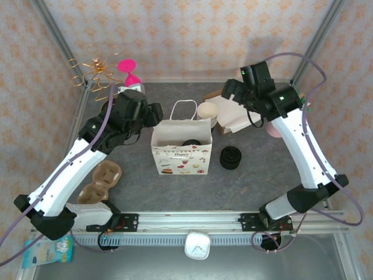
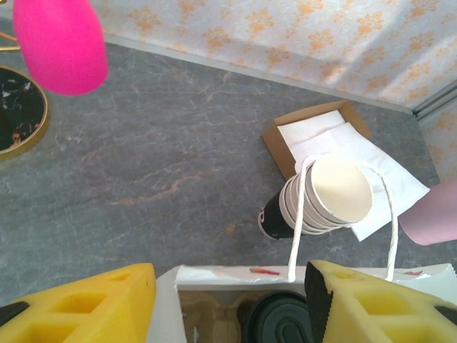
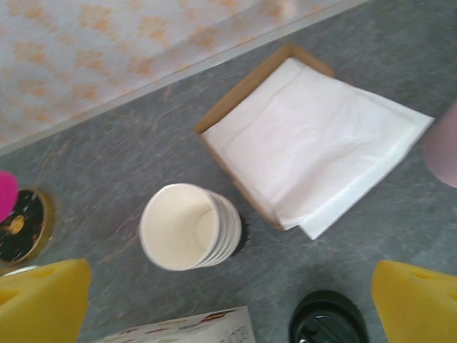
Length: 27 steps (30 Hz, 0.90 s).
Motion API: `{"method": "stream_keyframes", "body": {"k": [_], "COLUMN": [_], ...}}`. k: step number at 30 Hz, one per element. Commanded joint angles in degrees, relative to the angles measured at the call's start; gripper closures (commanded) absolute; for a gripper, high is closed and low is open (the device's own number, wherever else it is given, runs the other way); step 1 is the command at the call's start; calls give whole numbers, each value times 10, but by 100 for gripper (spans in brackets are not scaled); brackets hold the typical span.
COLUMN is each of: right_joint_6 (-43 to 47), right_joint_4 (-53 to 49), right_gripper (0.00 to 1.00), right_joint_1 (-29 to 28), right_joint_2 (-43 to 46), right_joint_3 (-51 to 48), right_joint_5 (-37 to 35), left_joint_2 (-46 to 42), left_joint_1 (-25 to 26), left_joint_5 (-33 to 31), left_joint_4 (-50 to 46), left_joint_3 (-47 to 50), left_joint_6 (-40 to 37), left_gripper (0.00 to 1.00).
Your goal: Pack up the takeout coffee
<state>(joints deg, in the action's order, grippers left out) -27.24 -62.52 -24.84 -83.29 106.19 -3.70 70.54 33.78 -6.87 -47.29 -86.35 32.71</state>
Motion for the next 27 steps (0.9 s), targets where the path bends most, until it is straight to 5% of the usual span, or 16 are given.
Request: {"method": "stream_keyframes", "body": {"k": [1,15,27], "right_joint_6": [-10,-55,41], "right_joint_4": [22,-22,21], "right_gripper": [0,6,35], "right_joint_1": [32,159,227], "right_joint_2": [41,102,38], "right_joint_3": [-28,-102,-151], "right_joint_5": [-46,-153,-90], "left_joint_2": [8,-20,-10], "left_joint_1": [2,2,2], "left_joint_5": [10,94,136], "left_joint_4": [52,155,198], "left_joint_3": [-22,28,40], "left_joint_6": [-56,-136,-139], "left_gripper": [38,35,34]}}
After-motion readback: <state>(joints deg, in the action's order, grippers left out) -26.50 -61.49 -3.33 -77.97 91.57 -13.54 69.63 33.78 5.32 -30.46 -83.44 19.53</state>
